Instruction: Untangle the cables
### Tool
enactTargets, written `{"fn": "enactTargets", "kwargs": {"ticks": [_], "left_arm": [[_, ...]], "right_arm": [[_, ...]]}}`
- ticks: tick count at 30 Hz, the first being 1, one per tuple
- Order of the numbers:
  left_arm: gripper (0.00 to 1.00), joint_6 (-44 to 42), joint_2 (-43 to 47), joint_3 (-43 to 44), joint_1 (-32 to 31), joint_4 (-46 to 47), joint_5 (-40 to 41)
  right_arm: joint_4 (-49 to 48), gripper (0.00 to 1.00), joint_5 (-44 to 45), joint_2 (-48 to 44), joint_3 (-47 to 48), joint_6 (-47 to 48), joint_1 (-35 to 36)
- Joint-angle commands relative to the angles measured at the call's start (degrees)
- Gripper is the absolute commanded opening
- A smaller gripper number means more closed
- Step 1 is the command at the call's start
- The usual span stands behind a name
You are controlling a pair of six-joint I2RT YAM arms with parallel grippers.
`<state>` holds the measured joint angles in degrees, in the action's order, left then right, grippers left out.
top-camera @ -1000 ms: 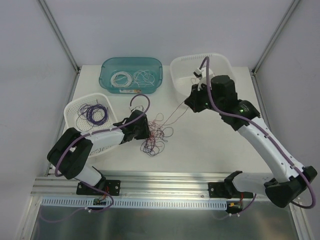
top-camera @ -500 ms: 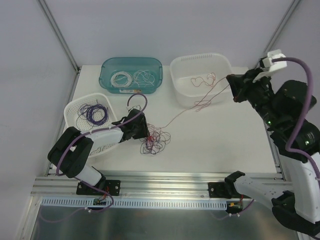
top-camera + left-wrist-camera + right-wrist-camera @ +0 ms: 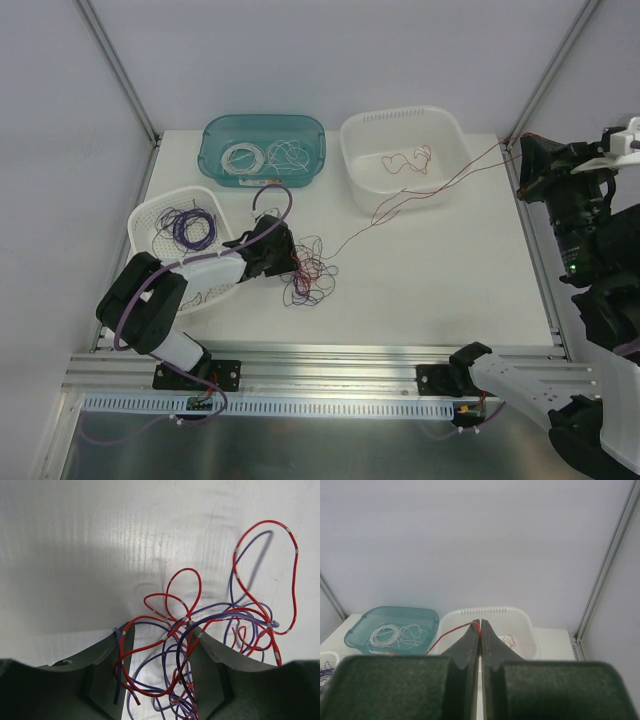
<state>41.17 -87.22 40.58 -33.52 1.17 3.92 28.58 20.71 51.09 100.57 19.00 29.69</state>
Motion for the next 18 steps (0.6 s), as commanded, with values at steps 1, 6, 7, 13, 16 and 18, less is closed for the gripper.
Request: {"fn": "enactTargets", "kwargs": {"ticks": [1,6,7,13,16,18], "left_arm": [[0.47,-1.09,-0.85,-0.32,1.09,-5.3,2.32],[0.47,-3.1,3.19,-0.76,1.09,-5.83,2.06],[0.47,-3.55,4.07,-1.02,1.09,-5.91,2.05],[0.47,-6.45,8.91,-2.26,1.09,-6.44,1.26],[0.46,-7.24,9.52,-2.61,1.09,-6.62,0.91],[0.46,-7.5,9.17,-2.35,1.0,-6.79,0.39]], "right_arm": [[0.86,0.01,5.46,0.77,-3.61,0.07,-0.34],[8.32,0.01,10.23,1.82,-7.66,-1.59,-3.49],[10.51,0.01,8.92,1.73,-9.24,-3.08,-4.11],[16.5,0.01,3.91,1.03,-30.41,-16.52,-10.17],[18.52,0.13,1.54,2.26,-40.0,-23.91,-13.78],[19.23,0.5,-2.14,3.75,-43.78,-24.89,-14.93]]}}
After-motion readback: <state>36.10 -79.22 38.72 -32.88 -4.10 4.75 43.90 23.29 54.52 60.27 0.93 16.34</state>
